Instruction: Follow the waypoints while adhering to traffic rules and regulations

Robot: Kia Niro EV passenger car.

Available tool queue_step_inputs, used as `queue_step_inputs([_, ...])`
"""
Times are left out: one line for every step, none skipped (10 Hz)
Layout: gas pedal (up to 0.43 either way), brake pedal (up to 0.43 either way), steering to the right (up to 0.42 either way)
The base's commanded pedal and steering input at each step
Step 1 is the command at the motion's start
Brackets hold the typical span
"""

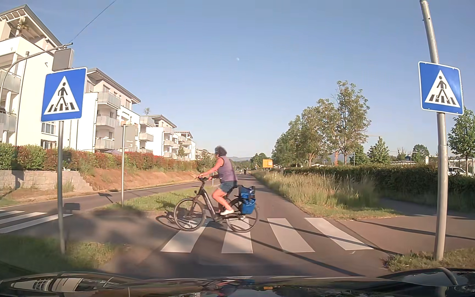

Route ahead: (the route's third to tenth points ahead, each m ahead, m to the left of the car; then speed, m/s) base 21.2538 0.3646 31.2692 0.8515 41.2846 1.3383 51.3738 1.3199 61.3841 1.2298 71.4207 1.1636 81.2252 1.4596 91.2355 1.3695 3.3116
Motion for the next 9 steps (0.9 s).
queue_step_inputs([0.268,0.0,-0.008])
queue_step_inputs([0.28,0.0,-0.008])
queue_step_inputs([0.28,0.0,-0.008])
queue_step_inputs([0.28,0.0,-0.008])
queue_step_inputs([0.28,0.0,-0.008])
queue_step_inputs([0.28,0.0,-0.006])
queue_step_inputs([0.28,0.0,-0.005])
queue_step_inputs([0.28,0.0,-0.004])
queue_step_inputs([0.28,0.0,-0.004])
